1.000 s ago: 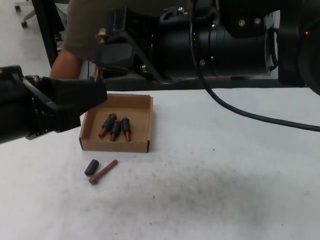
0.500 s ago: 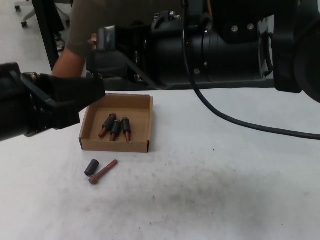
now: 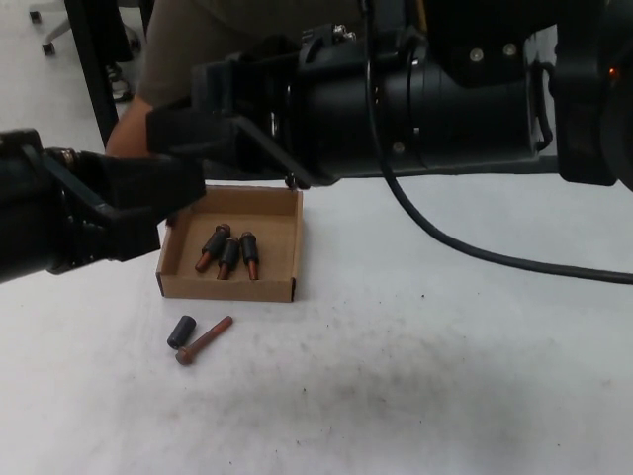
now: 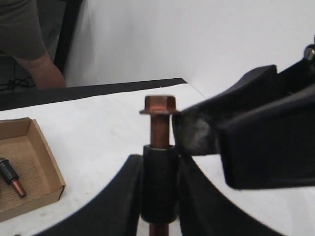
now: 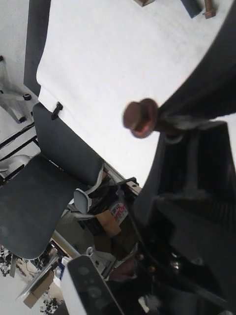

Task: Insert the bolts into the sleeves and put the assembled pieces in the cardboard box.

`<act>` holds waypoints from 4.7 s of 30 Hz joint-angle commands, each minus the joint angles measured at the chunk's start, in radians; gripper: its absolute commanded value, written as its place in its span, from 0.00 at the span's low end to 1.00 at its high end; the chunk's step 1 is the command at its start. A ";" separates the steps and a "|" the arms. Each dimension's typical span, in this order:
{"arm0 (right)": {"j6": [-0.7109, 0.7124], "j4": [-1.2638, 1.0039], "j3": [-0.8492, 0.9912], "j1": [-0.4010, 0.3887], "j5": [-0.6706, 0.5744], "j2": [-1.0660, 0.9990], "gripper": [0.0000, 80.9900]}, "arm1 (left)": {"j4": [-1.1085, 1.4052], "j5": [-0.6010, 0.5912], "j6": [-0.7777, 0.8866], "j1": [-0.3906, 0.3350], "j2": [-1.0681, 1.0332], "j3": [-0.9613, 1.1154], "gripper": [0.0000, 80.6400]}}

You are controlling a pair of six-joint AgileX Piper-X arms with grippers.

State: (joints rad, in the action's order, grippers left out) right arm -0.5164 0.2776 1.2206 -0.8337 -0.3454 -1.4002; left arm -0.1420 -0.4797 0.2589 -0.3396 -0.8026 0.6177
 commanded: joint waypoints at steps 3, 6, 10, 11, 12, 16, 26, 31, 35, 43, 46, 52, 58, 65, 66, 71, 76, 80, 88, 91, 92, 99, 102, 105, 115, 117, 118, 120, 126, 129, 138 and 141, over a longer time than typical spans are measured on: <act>0.030 0.002 0.004 -0.001 -0.011 0.013 0.55 | 0.056 0.008 -0.006 -0.001 0.009 0.002 0.01; 0.030 0.002 0.004 -0.001 -0.003 0.016 0.55 | 0.062 0.008 -0.006 -0.001 0.009 0.002 0.01; 0.061 0.006 0.004 0.004 -0.004 0.023 0.55 | 0.062 0.008 -0.006 -0.001 0.009 0.002 0.01; 0.070 0.013 0.004 0.009 -0.004 0.029 0.55 | 0.062 0.010 -0.008 -0.001 0.009 0.002 0.01; 0.078 0.031 0.006 0.014 -0.004 0.035 0.55 | 0.062 0.013 -0.020 0.003 0.009 0.002 0.01; 0.120 0.123 0.006 0.036 -0.004 0.072 0.55 | 0.062 0.049 -0.067 0.004 0.009 0.002 0.01; 0.274 0.386 0.006 0.079 0.042 0.195 0.55 | 0.123 0.169 -0.149 0.004 -0.056 0.002 0.01; 0.439 0.570 0.006 0.133 0.124 0.220 0.42 | 0.230 0.171 -0.149 0.005 -0.234 0.009 0.01; 0.502 0.664 0.006 0.180 0.126 0.220 0.20 | 0.258 0.177 -0.115 0.024 -0.419 0.060 0.01; 0.516 0.694 0.004 0.244 0.131 0.222 0.00 | 0.227 0.171 -0.101 0.064 -0.791 0.308 0.01; 0.549 0.698 0.004 0.246 0.131 0.222 0.00 | 0.163 0.171 -0.103 0.072 -0.908 0.419 0.01; 0.554 0.698 0.004 0.246 0.131 0.222 0.00 | 0.020 0.201 -0.160 0.073 -1.073 0.608 0.01; 0.554 0.698 0.004 0.246 0.131 0.222 0.00 | -0.191 0.271 -0.163 0.073 -1.180 0.738 0.01; 0.554 0.698 0.004 0.246 0.131 0.222 0.00 | -0.240 0.280 -0.162 0.073 -1.216 0.765 0.36; 0.554 0.698 0.004 0.246 0.131 0.222 0.00 | -0.242 0.282 -0.162 0.073 -1.216 0.765 0.42; 0.554 0.698 0.004 0.246 0.131 0.222 0.00 | -0.249 0.299 -0.146 0.073 -1.216 0.765 0.48; 0.545 0.698 0.004 0.246 0.131 0.222 0.00 | -0.304 0.289 -0.125 0.070 -1.205 0.765 0.47; 0.545 0.698 0.004 0.246 0.131 0.222 0.00 | -0.381 0.241 -0.125 0.070 -1.170 0.765 0.39; 0.556 0.698 0.004 0.246 0.131 0.222 0.00 | -0.434 0.164 -0.155 0.068 -1.016 0.752 0.01; 0.611 0.698 0.004 0.246 0.131 0.222 0.00 | -0.421 0.176 -0.154 0.068 -0.933 0.731 0.01; 0.636 0.698 0.004 0.246 0.131 0.222 0.00 | -0.423 0.193 -0.154 0.068 -0.904 0.719 0.01; 0.731 0.698 0.004 0.246 0.131 0.222 0.00 | -0.421 0.277 -0.104 0.068 -0.647 0.527 0.01; 0.726 0.698 0.004 0.246 0.120 0.222 0.00 | -0.421 0.277 -0.104 0.068 -0.492 0.420 0.01; 0.666 0.698 0.004 0.246 0.120 0.222 0.00 | -0.421 0.277 -0.104 0.068 -0.336 0.317 0.01; 0.560 0.698 0.004 0.246 0.123 0.222 0.00 | -0.421 0.244 -0.102 0.068 0.181 0.070 0.01; 0.560 0.698 0.004 0.246 0.123 0.222 0.00 | -0.421 0.244 -0.102 0.068 0.259 0.035 0.01; 0.560 0.698 0.004 0.246 0.123 0.222 0.00 | -0.421 0.244 -0.102 0.068 0.296 0.023 0.01; 0.580 0.698 0.004 0.246 0.123 0.212 0.00 | -0.435 0.248 -0.102 0.068 0.356 0.011 0.01; 0.711 0.672 0.004 0.246 0.112 0.131 0.15 | -0.482 0.247 -0.102 0.068 0.430 0.006 0.01; 0.792 0.600 0.004 0.243 0.092 0.061 0.31 | -0.503 0.247 -0.102 0.068 0.430 0.006 0.01; 1.103 0.367 0.089 0.191 0.032 -0.181 0.33 | -0.517 0.247 -0.102 0.068 0.430 0.006 0.01; 1.257 0.360 0.143 0.157 0.032 -0.257 0.33 | -0.516 0.247 -0.112 0.068 0.430 0.006 0.01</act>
State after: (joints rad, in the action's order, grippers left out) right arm 0.5782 0.6631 1.3054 -0.6425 -0.2899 -1.5894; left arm -0.6570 -0.2319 0.1419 -0.2708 -0.3775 0.6237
